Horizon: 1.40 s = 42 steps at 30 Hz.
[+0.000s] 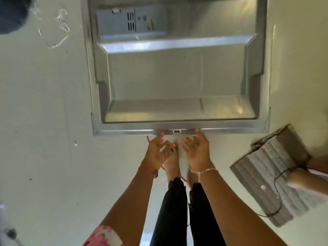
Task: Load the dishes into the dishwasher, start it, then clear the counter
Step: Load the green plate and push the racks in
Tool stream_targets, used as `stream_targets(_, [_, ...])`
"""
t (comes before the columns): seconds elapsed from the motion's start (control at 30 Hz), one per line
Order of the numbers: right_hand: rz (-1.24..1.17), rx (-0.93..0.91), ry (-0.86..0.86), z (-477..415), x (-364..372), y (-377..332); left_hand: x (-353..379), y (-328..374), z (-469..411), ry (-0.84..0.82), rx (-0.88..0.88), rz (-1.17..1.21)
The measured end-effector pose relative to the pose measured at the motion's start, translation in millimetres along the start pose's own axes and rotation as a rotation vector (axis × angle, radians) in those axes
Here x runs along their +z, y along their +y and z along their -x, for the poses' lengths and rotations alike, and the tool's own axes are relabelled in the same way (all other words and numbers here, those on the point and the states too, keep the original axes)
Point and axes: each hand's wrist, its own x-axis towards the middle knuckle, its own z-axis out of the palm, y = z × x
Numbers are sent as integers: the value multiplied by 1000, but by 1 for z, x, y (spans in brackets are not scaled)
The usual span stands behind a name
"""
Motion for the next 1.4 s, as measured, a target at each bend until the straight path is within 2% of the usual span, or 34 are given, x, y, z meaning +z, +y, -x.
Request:
stream_targets(0.17, [-266, -49, -123, -37, 2, -8, -4, 1, -39, -27, 122, 239])
stream_targets(0.23, [-254, -45, -128, -43, 2, -9, -4, 2, -46, -53, 164, 315])
stream_targets(0.4, [-60, 3, -131, -22, -4, -24, -7, 0, -22, -79, 190, 311])
stream_targets(0.5, [55, 45, -143, 15, -3, -38, -3, 5, 13, -97, 228, 270])
stream_targets(0.67, [51, 7, -114, 101, 7, -62, 11, 15, 106, -92, 276, 192])
stream_targets(0.8, [88, -73, -133, 194, 27, -100, 40, 41, 202, -92, 451, -15])
stream_targets(0.97, [128, -156, -240, 304, 85, -175, 91, 105, 310, -56, 678, -68])
stream_targets(1.13, [254, -370, -327, 381, 165, -256, 152, 193, 389, -201, 823, -83])
stream_targets(1.3, [436, -622, -353, 417, 229, -311, 206, 275, 439, -379, 803, -31])
stream_targets(1.4, [410, -621, -352, 425, 261, -336, 232, 305, 454, -416, 797, -30])
